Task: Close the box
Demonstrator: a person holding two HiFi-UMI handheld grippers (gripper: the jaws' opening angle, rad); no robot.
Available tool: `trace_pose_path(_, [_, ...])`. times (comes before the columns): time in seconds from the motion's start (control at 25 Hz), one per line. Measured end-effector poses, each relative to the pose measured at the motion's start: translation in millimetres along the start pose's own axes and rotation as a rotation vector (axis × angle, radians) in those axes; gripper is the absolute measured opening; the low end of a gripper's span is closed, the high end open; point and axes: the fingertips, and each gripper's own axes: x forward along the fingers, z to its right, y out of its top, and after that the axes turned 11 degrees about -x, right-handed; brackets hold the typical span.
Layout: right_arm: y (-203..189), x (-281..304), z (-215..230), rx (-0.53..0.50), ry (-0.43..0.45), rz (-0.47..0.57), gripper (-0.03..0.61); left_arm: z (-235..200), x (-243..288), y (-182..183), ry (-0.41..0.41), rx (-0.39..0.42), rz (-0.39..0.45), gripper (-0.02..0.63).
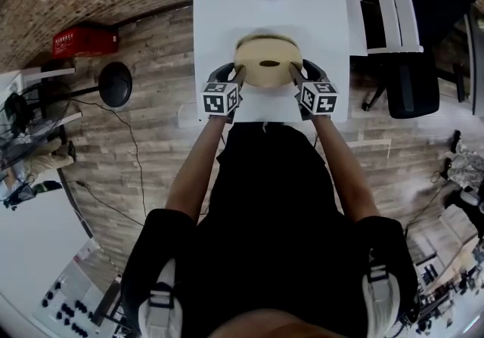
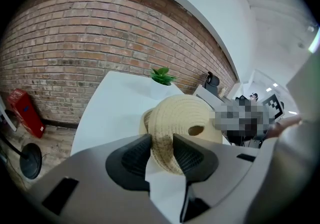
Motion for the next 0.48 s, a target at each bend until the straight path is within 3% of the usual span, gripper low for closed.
trace_pose_path(0.48, [20,28,11,-0.012,0.000,-0.012,0.166,-15,22,24,-0.002,0.001,-0.023,0.149])
